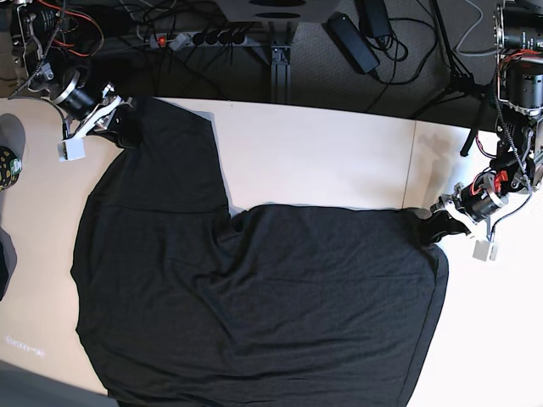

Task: Fold the T-shirt properly
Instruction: 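Lift the held hem with both grippers and stretch it taut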

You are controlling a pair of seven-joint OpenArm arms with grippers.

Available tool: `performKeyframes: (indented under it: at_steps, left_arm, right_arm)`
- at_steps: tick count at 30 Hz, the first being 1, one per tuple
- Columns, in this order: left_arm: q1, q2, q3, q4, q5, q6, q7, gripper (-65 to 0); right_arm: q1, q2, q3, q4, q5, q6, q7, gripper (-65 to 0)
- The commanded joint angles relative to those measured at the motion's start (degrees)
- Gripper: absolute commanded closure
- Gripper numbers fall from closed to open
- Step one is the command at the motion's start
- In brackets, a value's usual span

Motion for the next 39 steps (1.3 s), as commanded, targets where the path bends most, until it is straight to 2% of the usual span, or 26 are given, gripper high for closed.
performKeyframes:
  at_steps: [1,5,7,10,16,19,22,25,29,34,39]
  left_arm:
    - [-1.11,-1.49,-0.92,0.83,-1.29,-0.80,-0.42,0.0]
    - [-0.46,-2.29,-5.53,1.29,-5.42,-0.80,5.35,0.0]
    - [0.42,-2.69,-7.76,2.51,-9.03,-0.80,8.55,0.0]
    - [1.84,-3.74,-8.66,6.51,-10.95,-0.80,10.67,0.0]
    - [4.76,-5.29,-11.21,16.96,-11.80,-0.80,11.21,0.0]
    - [4.52,-5.77,-14.67,18.82,-11.78,-0.80,11.17,0.0]
    - [3.85,-6.88,-15.30,18.99,-11.78,-0.80,11.10,0.0]
    - [1.84,-7.19,-15.28,18.97,-10.67,-0.80,10.23,0.0]
    - [-1.33,-7.17,-15.26,18.69,-5.35,-0.80,8.74,0.0]
    - [-4.74,-6.95,-13.88,15.87,-4.00,-0.80,7.23,0.0]
    - [-11.52,-4.72,-9.53,8.83,1.62,-0.80,2.89,0.0]
  right_arm:
    - [-0.48,0.92,0.44,0.81,-0.20,0.66,-3.21,0.0]
    - [-3.10,0.94,4.11,4.50,1.16,3.26,-4.24,0.0]
    - [-4.63,0.96,7.26,6.93,2.40,3.48,-4.46,0.0]
    - [-6.03,1.14,11.93,10.78,4.59,3.65,-6.67,0.0]
    - [-8.66,3.08,20.50,16.90,7.45,4.52,-7.45,0.0]
    - [-8.59,4.46,24.92,19.32,7.67,4.50,-7.41,0.0]
    - [-8.11,6.82,27.69,20.79,7.63,4.48,-7.06,0.0]
    - [-5.33,9.62,28.24,20.76,6.88,4.46,-6.97,0.0]
    - [-1.05,12.37,28.22,20.70,5.16,4.46,-6.27,0.0]
    - [3.67,14.53,27.93,19.50,3.76,4.46,-5.86,0.0]
    - [8.50,16.68,24.85,15.67,2.78,4.48,-5.66,0.0]
